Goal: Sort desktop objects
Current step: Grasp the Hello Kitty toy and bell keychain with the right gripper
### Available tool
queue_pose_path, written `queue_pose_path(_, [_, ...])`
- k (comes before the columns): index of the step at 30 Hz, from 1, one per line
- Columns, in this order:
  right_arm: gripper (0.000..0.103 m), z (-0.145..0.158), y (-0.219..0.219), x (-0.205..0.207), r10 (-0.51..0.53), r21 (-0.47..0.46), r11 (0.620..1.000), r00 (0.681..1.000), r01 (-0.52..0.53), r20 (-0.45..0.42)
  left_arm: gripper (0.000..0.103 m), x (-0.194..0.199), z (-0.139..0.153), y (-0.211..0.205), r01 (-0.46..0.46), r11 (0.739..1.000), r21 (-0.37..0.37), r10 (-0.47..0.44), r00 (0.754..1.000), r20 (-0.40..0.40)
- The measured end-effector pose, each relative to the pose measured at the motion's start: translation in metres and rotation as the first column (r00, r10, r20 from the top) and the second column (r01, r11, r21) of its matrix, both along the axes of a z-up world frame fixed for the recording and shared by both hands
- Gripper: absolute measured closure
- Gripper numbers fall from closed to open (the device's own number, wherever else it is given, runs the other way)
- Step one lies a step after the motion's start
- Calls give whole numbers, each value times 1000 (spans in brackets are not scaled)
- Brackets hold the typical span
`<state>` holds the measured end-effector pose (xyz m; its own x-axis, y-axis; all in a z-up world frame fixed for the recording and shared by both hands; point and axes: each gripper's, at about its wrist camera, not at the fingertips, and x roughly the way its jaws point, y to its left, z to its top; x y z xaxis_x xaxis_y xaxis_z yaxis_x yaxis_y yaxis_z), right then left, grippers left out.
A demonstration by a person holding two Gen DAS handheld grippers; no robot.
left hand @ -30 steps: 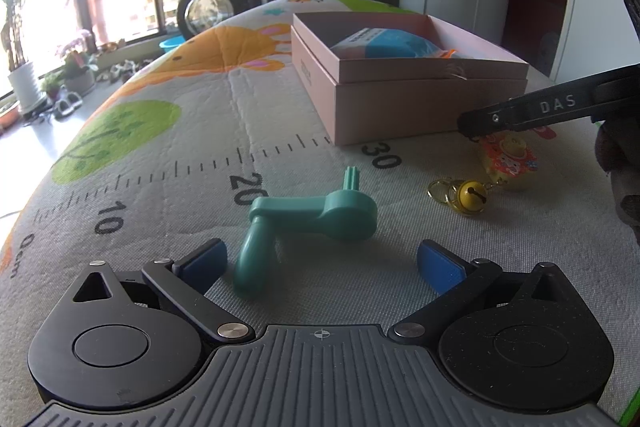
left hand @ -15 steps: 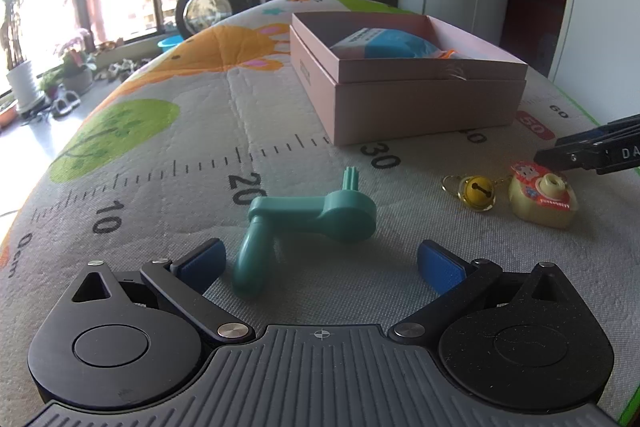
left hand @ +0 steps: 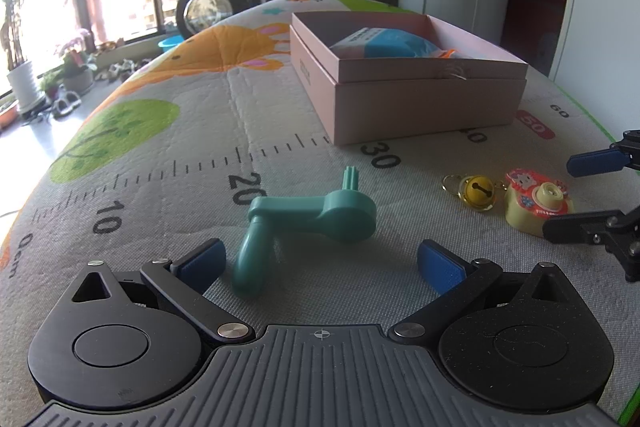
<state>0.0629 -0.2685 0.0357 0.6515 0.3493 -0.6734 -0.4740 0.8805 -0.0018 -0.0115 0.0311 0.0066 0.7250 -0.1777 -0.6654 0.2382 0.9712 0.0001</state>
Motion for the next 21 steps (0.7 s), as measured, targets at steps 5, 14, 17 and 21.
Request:
queue_pose_path(5, [16,-1,-25,11,-122,2,993,993,122,1,0,0,0,0,0,1000,0,0,1000,0])
queue_pose_path(14, [27,-7,-3,19,-94,90,991,995,97,-37,0,0,0,0,0,1000,1,0,1000,0])
queue_pose_path(17, [38,-11,6,21,-103,61,993,995,103,-4,0,0,0,0,-1,1000,1,1,1000,0])
queue_pose_path(21, [40,-14,6,22,-135,54,990,990,134,29,0,1,0,-3,-16,1000,18,16,1000,2])
